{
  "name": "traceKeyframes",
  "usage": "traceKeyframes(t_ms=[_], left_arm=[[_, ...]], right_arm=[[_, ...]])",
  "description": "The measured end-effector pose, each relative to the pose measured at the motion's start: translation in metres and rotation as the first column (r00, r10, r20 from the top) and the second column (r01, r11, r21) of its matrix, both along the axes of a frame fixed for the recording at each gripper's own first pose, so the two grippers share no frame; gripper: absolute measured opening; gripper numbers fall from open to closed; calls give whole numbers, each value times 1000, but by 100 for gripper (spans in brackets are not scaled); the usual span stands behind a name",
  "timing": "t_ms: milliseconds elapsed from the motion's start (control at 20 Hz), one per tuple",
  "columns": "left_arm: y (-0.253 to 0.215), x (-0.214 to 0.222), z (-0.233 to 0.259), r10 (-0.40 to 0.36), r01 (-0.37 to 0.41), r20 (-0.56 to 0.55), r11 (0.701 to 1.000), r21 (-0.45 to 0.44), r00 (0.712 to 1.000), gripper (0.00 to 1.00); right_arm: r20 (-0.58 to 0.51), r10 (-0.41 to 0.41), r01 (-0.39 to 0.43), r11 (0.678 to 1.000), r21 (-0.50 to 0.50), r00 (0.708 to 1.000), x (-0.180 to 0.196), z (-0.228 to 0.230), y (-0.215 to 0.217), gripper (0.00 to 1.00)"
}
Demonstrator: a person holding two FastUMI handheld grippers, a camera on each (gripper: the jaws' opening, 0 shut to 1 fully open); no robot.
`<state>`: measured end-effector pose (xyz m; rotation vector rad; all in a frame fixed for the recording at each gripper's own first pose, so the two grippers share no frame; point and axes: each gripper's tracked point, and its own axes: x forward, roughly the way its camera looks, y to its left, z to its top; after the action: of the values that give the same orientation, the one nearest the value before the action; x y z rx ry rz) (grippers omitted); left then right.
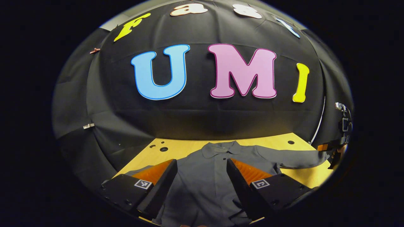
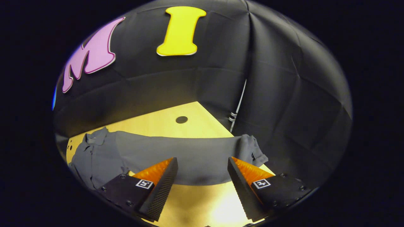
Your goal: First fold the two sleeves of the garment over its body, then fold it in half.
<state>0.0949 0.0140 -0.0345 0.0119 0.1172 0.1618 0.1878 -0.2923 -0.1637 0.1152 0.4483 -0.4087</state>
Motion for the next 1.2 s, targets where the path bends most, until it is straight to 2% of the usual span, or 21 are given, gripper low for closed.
traceKeyframes(t_ms=[450,750,1000,1050,1200], left_arm=[[-2,17,-2,2,0,-36,998,57,999,99],[-18,22,-10,-19,22,-66,998,50,998,99],[-29,25,-17,-16,15,-98,1000,-11,995,99],[-30,24,-16,-15,14,-93,1000,-13,996,99],[-32,20,-13,-14,15,-88,1000,4,996,99]], right_arm=[[-87,-193,195,981,20,977,11,-47,-91,98],[-153,-320,341,930,136,935,10,-86,-129,98],[-199,-343,368,924,106,918,14,-105,-141,98],[-228,-328,360,925,119,917,14,-112,-136,98],[-201,-338,364,925,113,920,15,-107,-138,100]])
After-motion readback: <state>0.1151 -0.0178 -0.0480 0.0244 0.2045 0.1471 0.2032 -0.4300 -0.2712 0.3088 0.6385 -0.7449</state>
